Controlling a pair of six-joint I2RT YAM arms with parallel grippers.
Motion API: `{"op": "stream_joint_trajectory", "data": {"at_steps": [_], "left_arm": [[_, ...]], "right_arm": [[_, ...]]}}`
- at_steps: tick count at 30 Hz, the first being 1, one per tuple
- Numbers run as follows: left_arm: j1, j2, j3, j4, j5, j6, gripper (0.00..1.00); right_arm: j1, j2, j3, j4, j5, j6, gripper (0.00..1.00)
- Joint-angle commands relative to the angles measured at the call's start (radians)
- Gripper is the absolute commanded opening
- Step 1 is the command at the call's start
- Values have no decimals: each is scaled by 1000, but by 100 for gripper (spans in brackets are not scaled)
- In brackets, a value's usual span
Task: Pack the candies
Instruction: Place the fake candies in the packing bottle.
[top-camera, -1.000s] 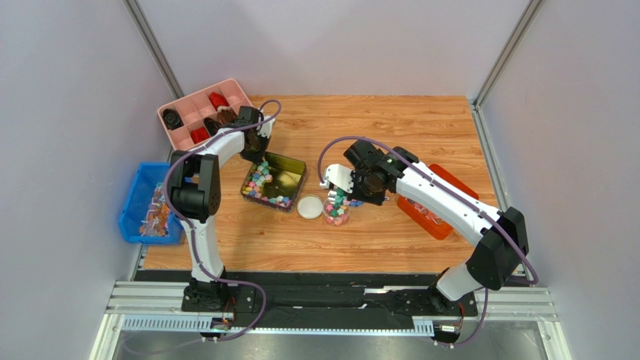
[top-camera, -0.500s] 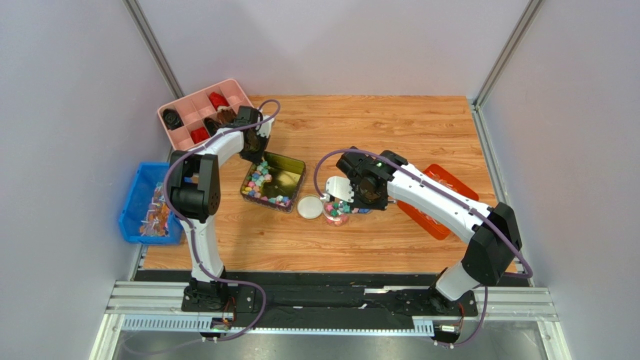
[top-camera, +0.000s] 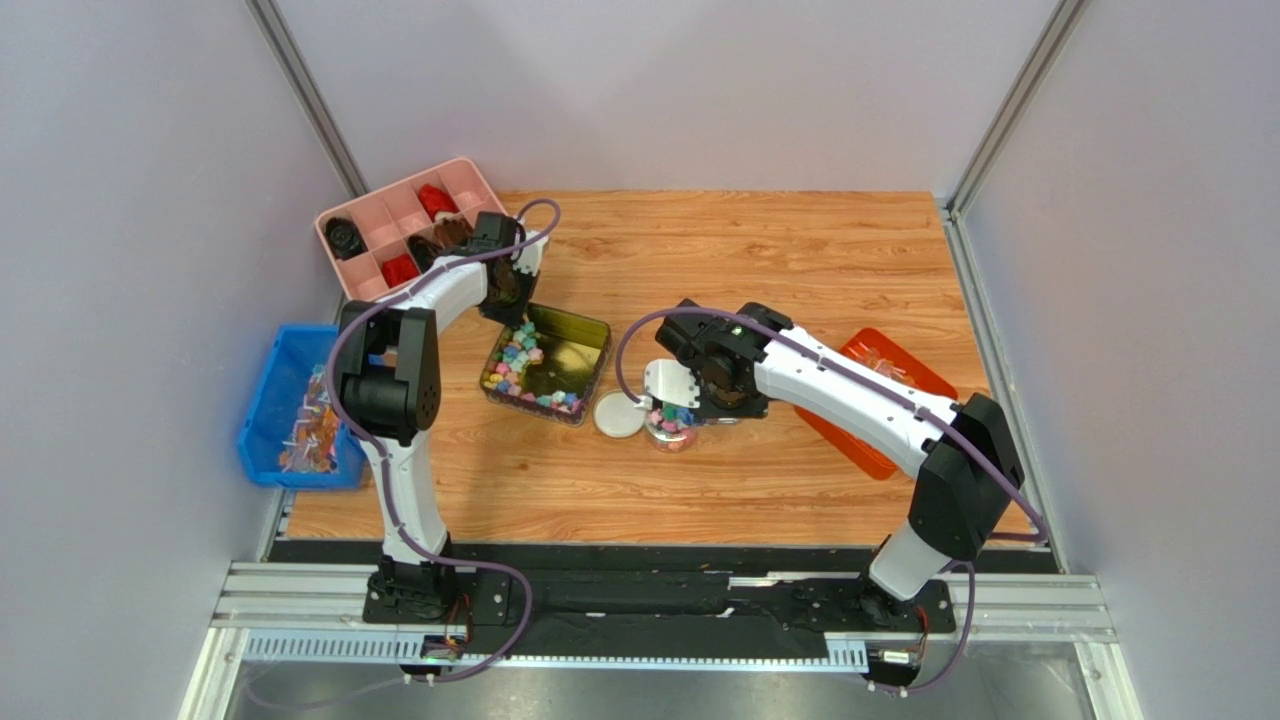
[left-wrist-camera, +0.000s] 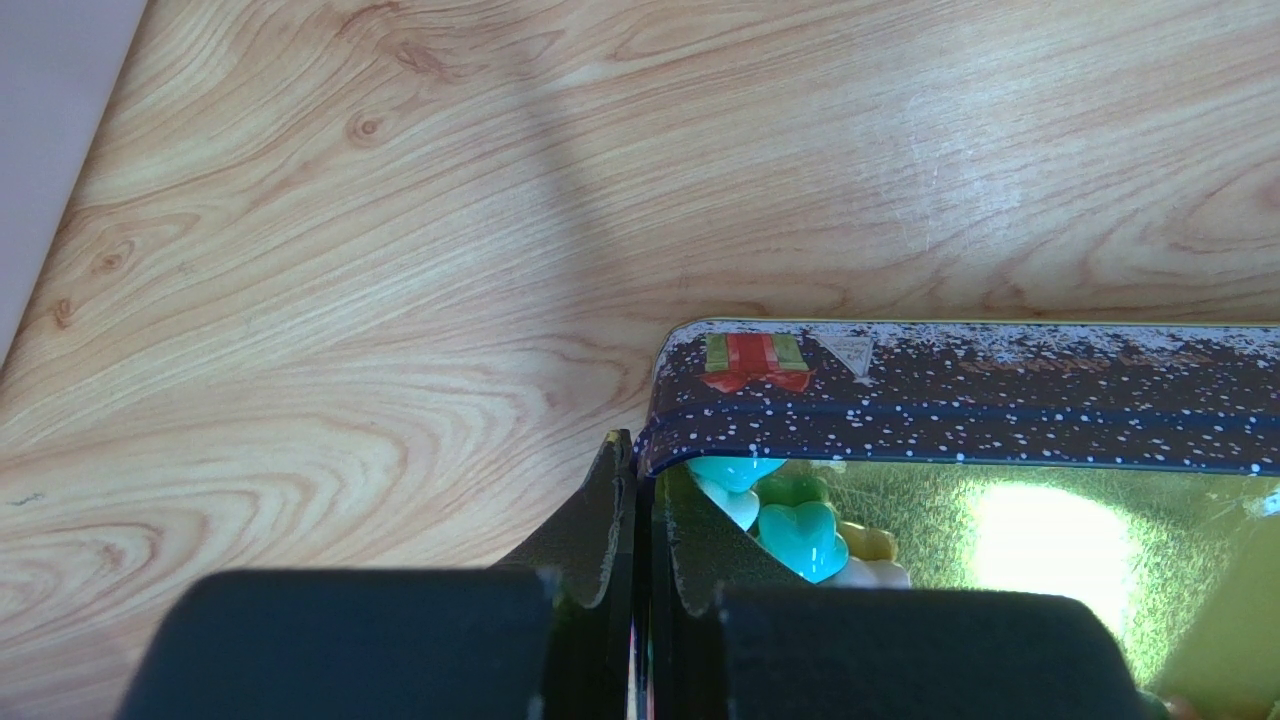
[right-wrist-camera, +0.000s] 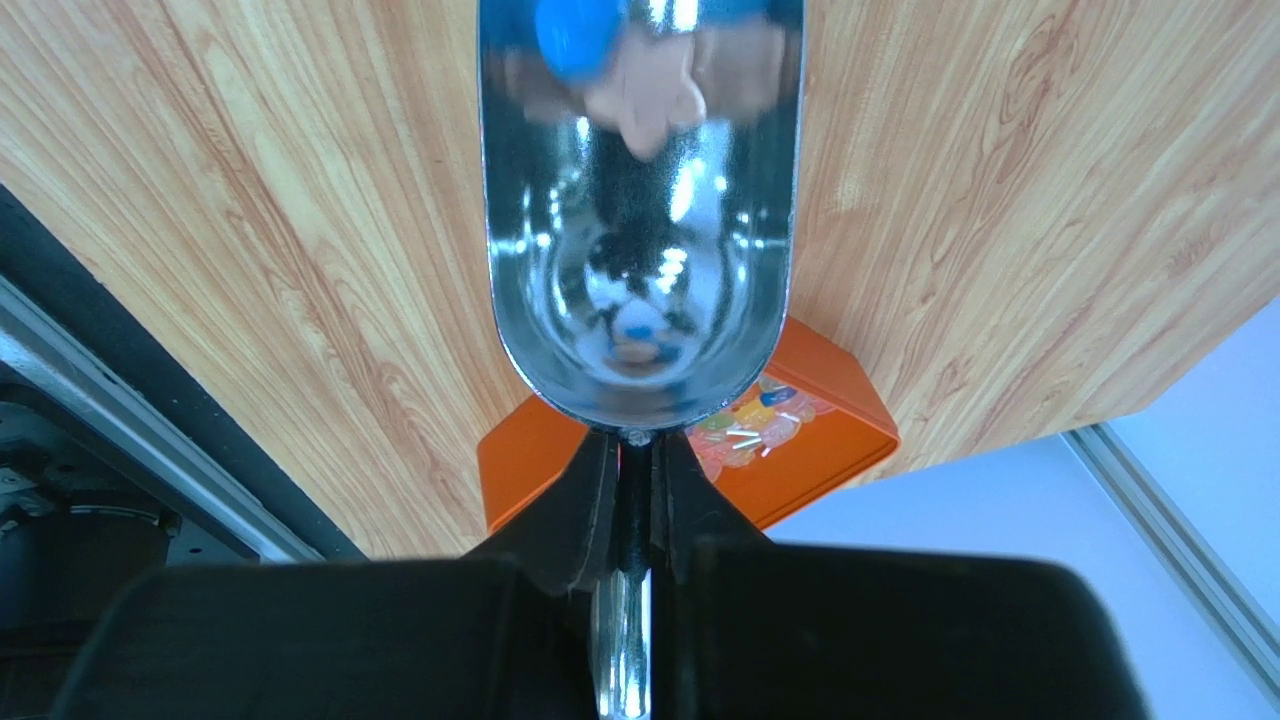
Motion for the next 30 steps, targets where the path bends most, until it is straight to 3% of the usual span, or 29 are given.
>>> {"op": "stream_joint_trajectory", "data": {"at_steps": [1, 13, 22, 26, 30], "left_arm": [[6, -37, 19, 33, 10, -10, 0], [8, -34, 21, 33, 6, -11, 0], [8, -29, 25, 28, 17, -11, 0], [9, -40, 21, 32, 46, -16, 0], [12, -52, 12, 41, 89, -14, 0]], "right_arm": [[10, 11, 50, -4, 57, -24, 0], [22, 35, 90, 0, 122, -52, 0], [21, 47, 190, 131, 161, -66, 0], [10, 113, 200, 279, 243, -81, 0], [-25, 221, 292, 287, 240, -63, 0]]}}
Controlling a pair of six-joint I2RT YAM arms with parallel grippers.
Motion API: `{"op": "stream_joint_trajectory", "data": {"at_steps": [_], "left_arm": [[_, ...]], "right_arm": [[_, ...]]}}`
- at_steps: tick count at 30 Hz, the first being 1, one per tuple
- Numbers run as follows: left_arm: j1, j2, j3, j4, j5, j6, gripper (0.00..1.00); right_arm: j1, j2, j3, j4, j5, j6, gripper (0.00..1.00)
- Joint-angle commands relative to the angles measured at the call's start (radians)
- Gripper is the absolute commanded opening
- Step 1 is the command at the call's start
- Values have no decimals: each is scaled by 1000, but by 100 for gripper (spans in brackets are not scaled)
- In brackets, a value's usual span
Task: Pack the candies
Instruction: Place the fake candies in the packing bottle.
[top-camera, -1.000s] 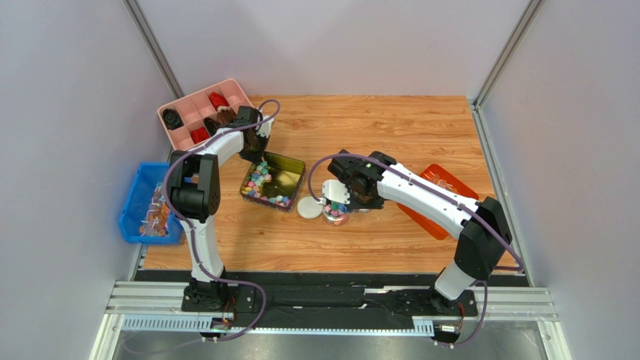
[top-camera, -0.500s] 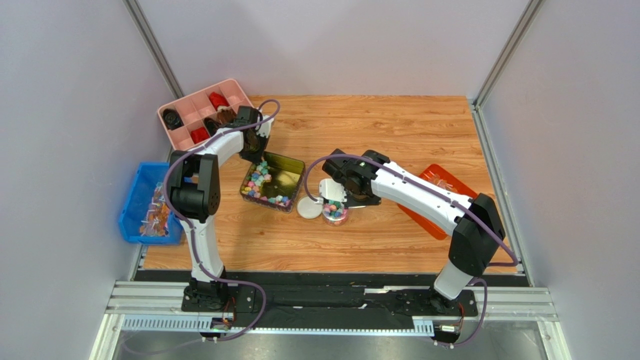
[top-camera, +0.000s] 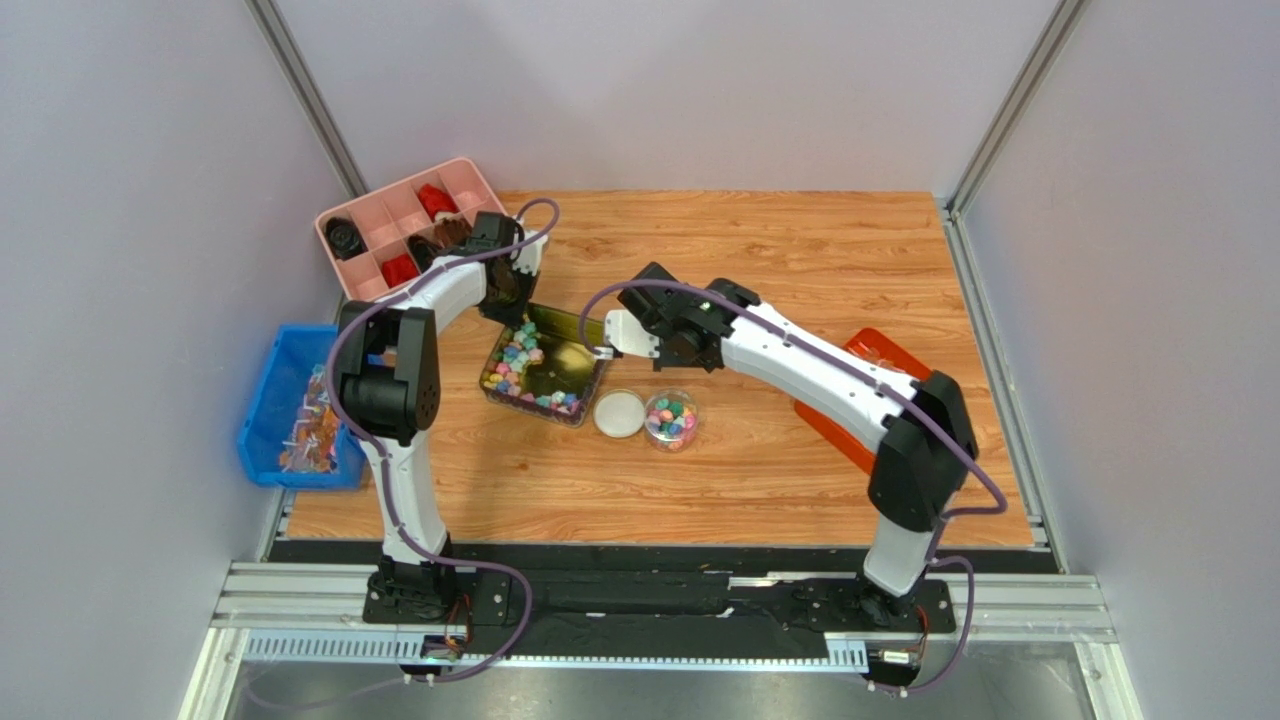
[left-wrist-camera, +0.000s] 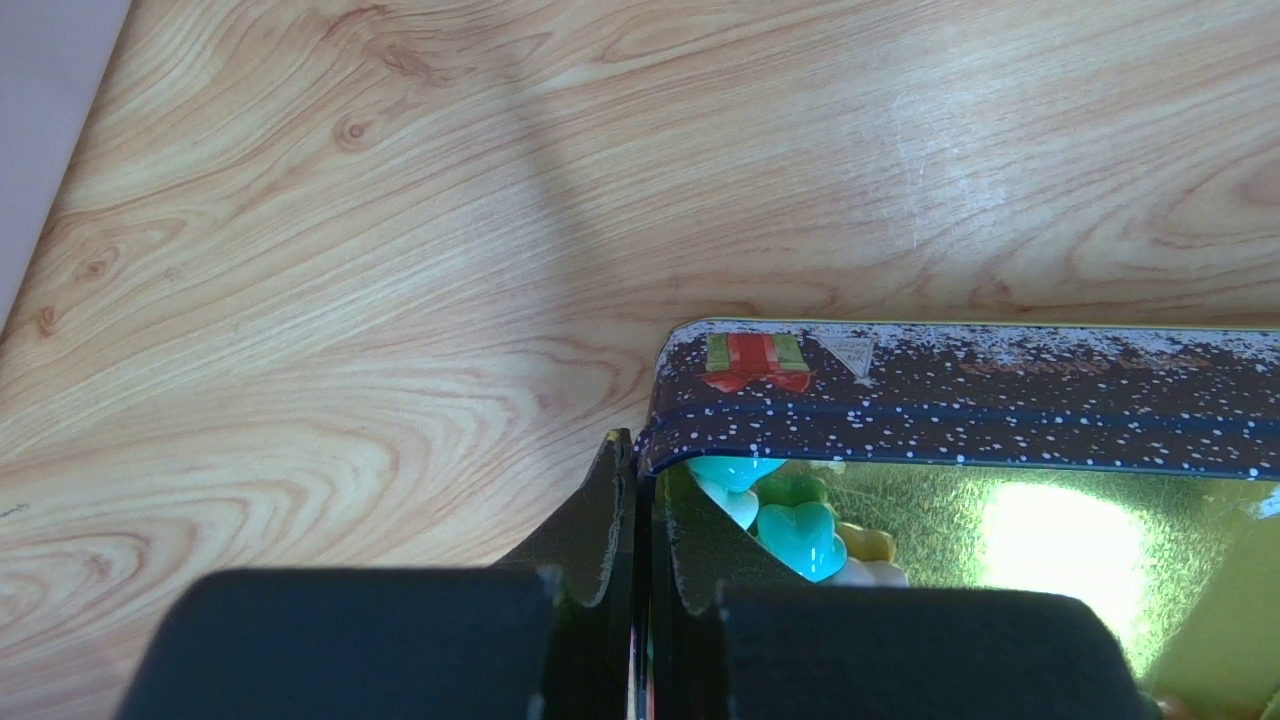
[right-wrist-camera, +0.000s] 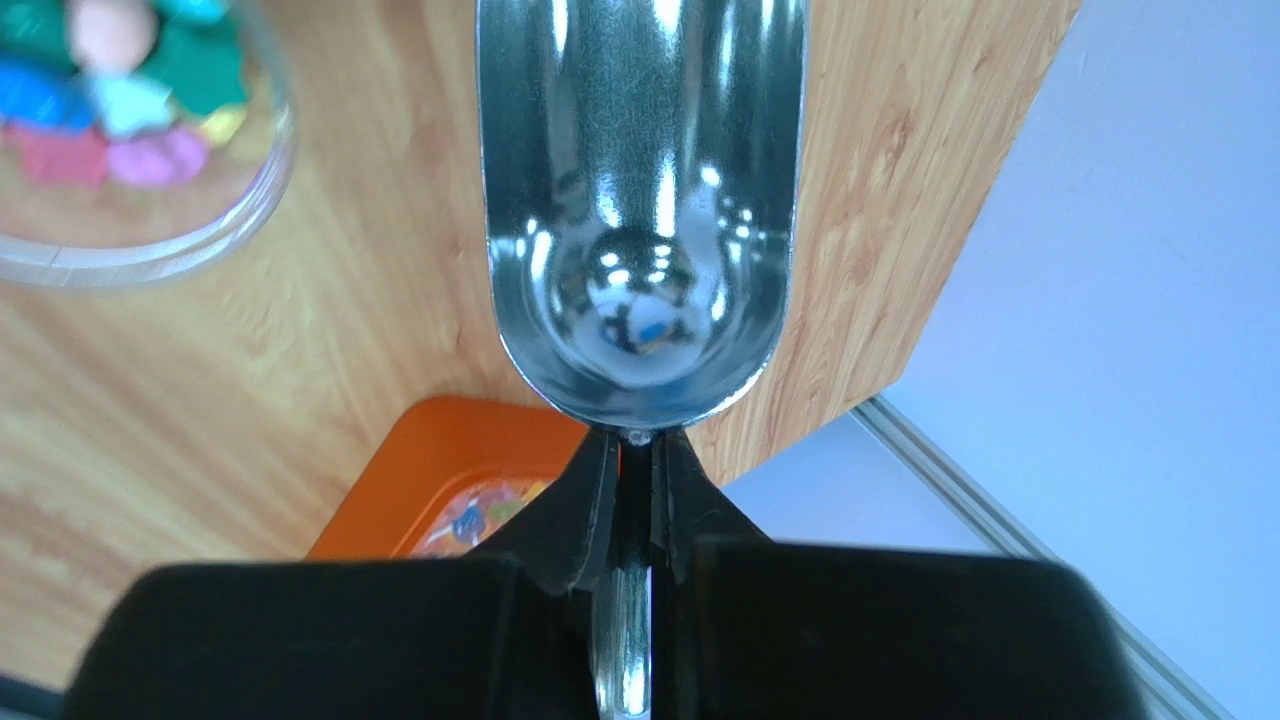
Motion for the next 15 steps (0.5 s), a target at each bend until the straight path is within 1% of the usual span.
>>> {"op": "stream_joint_trajectory", "data": {"at_steps": [1, 5, 15], "left_arm": [[11, -57, 8, 43, 81, -15, 0], [16, -86, -12, 66, 121, -19, 0], [17, -94, -21, 76, 139, -22, 0]], "right_arm": [[-40, 109, 106, 109, 42, -2, 0], [-49, 191, 152, 131, 22, 3, 0], [-46, 278, 186, 148, -54, 17, 0]]}}
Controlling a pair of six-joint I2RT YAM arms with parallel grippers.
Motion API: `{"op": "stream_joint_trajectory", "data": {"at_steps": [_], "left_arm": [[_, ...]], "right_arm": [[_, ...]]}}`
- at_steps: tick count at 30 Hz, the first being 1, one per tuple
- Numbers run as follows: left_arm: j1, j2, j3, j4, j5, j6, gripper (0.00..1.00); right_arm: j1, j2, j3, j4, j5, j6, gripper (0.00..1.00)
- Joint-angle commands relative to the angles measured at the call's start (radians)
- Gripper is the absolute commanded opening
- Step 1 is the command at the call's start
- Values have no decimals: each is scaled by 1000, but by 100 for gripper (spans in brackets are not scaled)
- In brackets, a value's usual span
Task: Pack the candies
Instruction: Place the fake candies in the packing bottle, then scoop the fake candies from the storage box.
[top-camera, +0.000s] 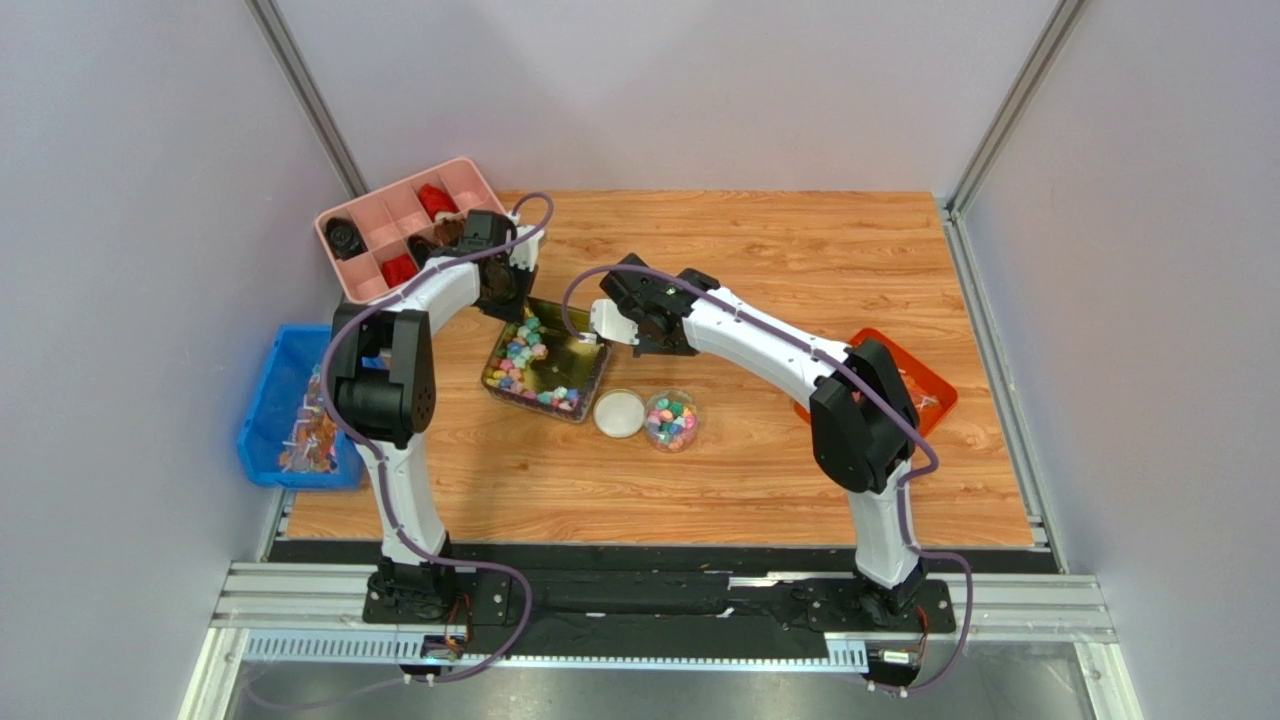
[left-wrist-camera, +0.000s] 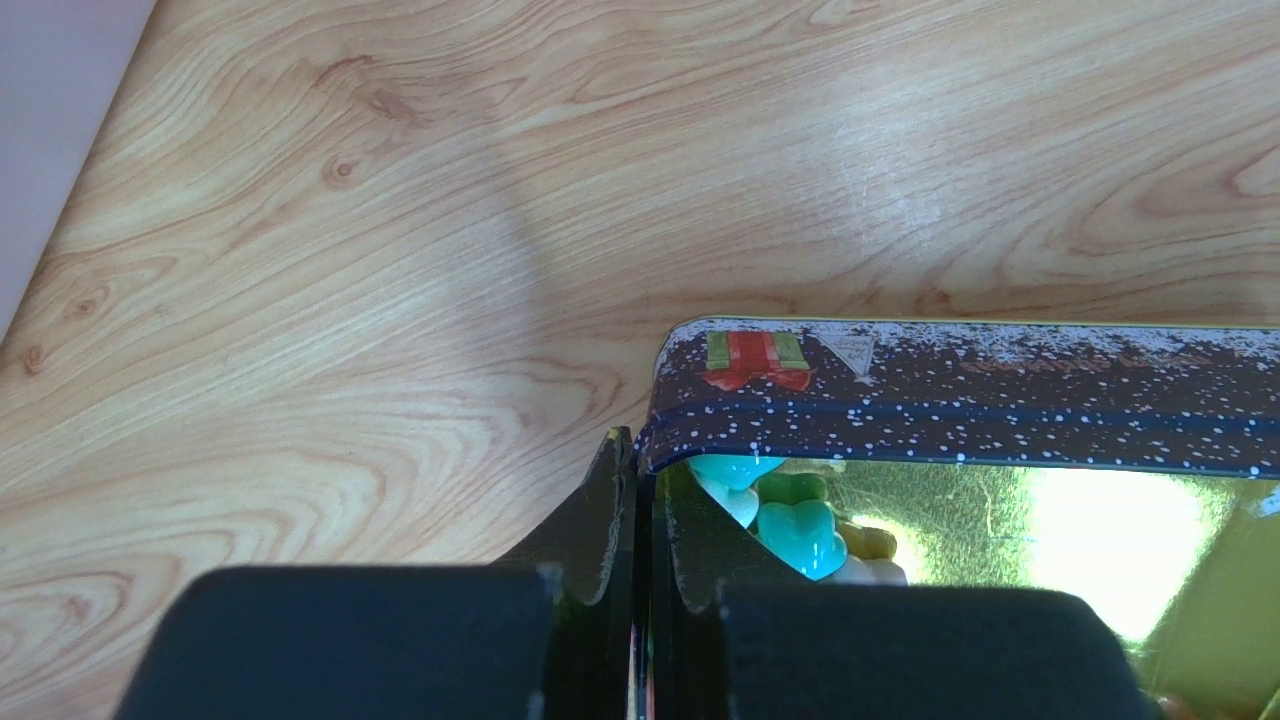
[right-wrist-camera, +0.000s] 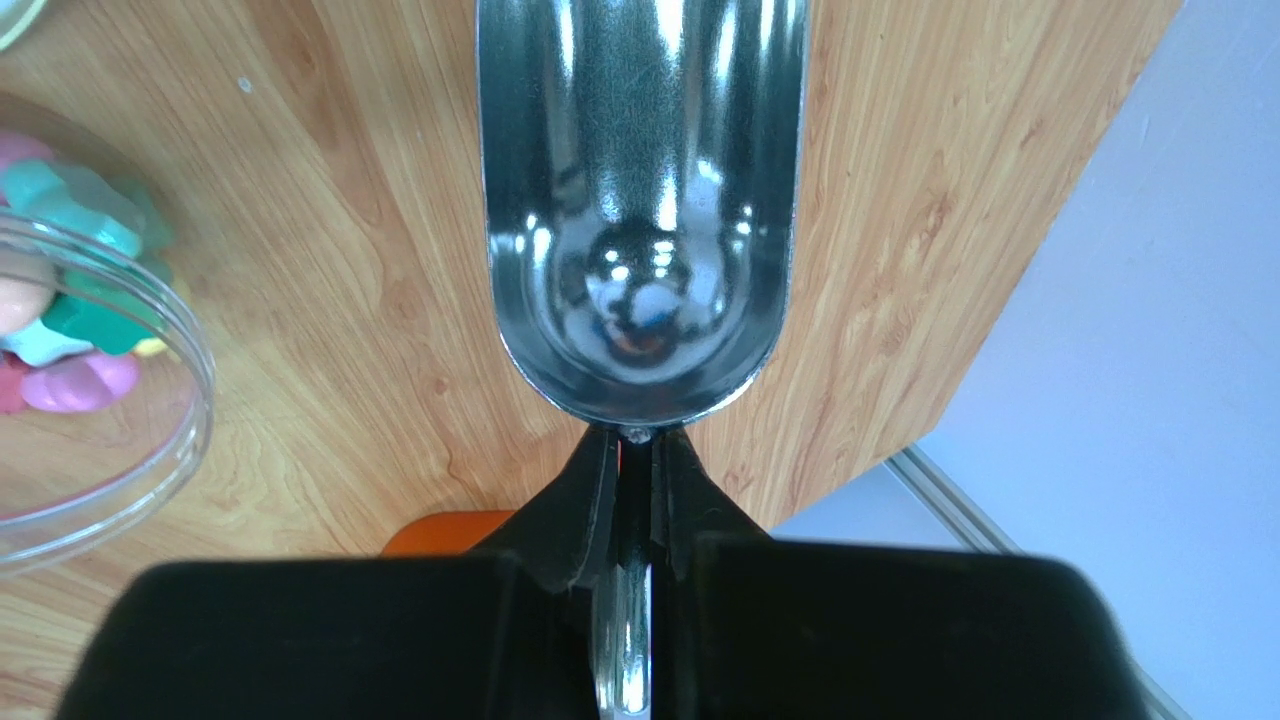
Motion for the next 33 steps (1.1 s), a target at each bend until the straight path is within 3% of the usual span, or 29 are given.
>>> {"op": "stream_joint_trajectory", "data": {"at_steps": [1, 16, 33], "left_arm": [[3, -71, -1, 37, 53, -24, 0], [3, -64, 2, 34, 61, -22, 0], [3, -56, 5, 31, 49, -16, 0]], "right_arm": [[8, 25, 55, 42, -44, 15, 0], [16, 75, 96, 74, -124, 46, 0], [40, 6, 110, 121, -276, 81, 0]]}}
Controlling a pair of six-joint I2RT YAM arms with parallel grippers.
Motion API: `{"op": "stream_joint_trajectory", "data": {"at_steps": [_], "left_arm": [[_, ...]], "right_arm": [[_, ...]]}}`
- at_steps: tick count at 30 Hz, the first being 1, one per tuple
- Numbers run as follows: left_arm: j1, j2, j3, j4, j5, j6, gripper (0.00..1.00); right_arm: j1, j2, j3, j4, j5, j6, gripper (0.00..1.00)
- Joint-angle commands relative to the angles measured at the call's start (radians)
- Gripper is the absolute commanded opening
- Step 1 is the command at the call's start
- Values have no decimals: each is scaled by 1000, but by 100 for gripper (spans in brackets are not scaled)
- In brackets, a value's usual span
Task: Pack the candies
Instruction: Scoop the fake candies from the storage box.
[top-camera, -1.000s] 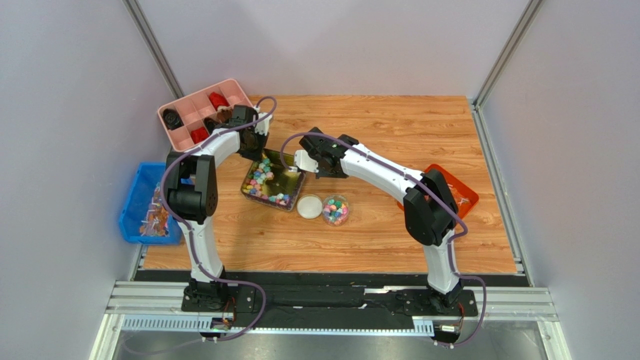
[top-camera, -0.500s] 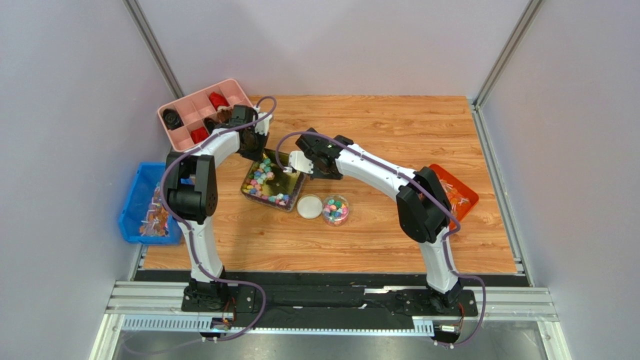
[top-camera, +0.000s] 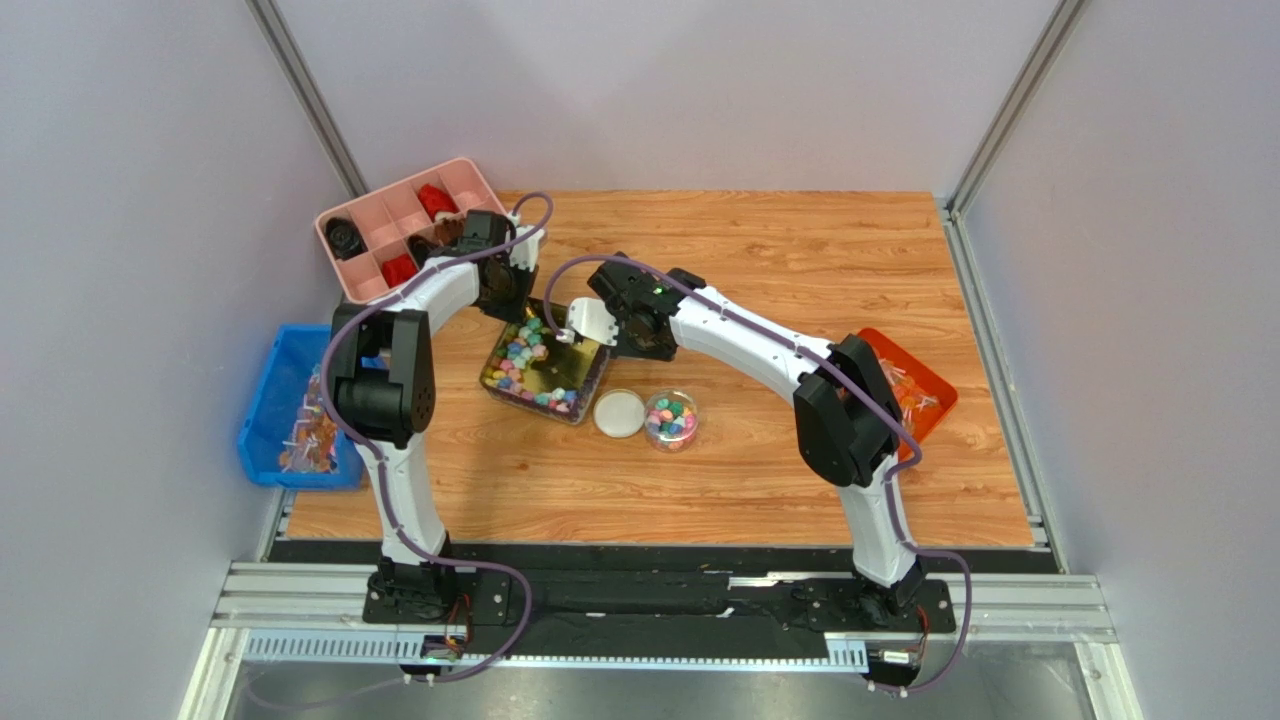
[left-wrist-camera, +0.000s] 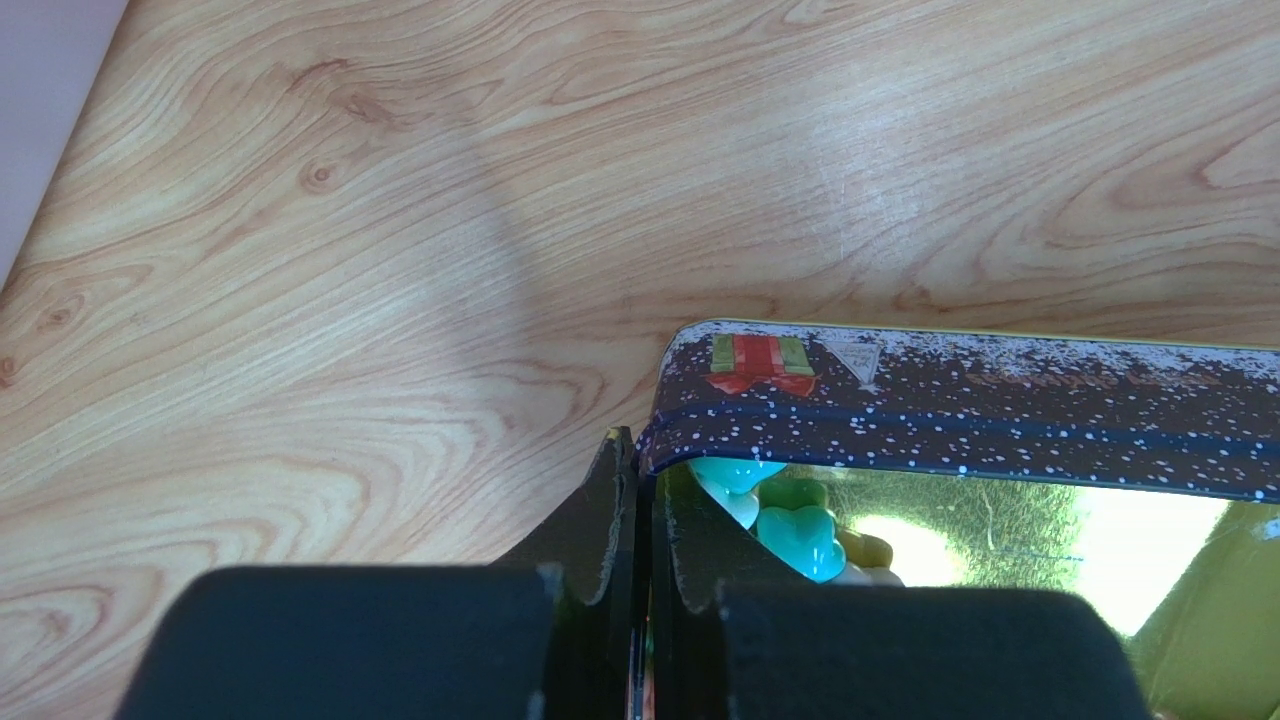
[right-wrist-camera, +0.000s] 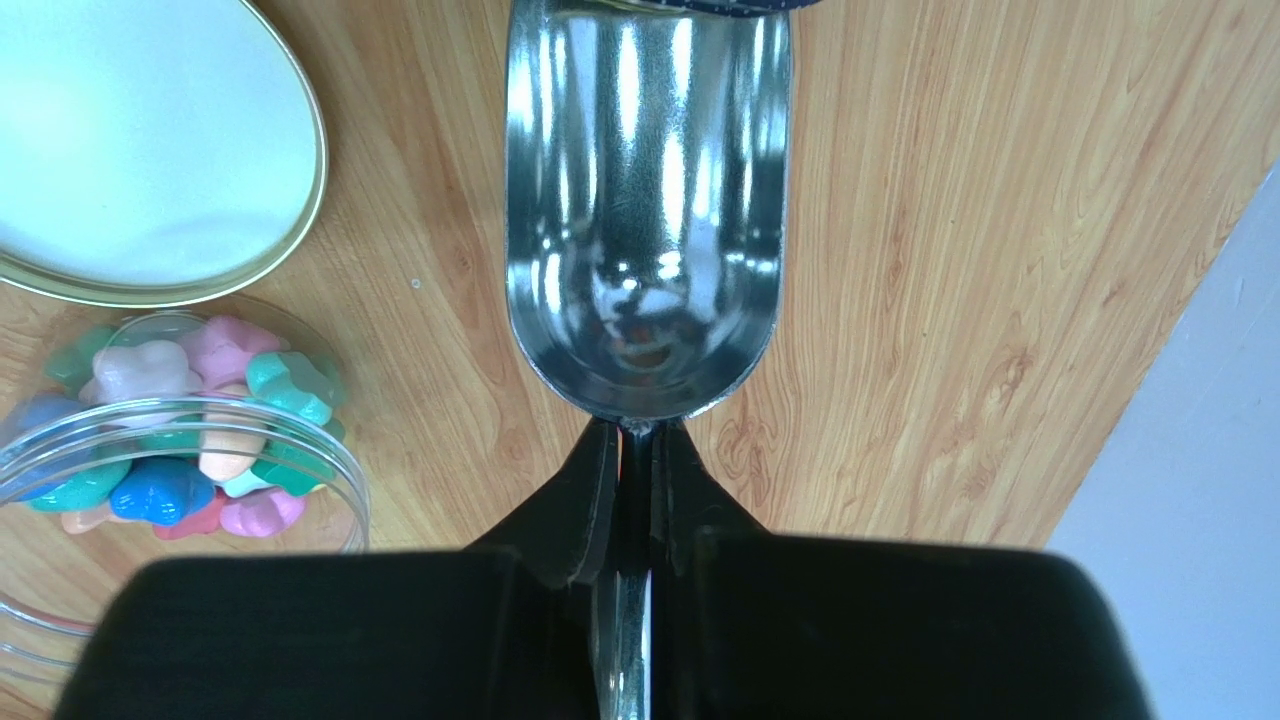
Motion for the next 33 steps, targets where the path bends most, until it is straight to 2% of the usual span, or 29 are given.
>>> {"op": "stream_joint_trajectory", "data": {"at_steps": [1, 16, 22, 28, 33], "left_arm": [[1, -56, 5, 28, 20, -17, 0], [3, -56, 6, 28, 26, -13, 0], [3, -64, 3, 26, 20, -13, 0], [4, -65, 0, 34, 17, -19, 0], [6, -99, -29, 77, 6, -33, 0]], "right_arm": [[26, -75, 33, 85, -73, 26, 0], [32, -109, 36, 140, -83, 87, 0], [24, -75, 7, 191, 138, 49, 0], [-8, -80, -10, 208, 261, 17, 0], [-20, -103, -32, 238, 302, 9, 0]]}}
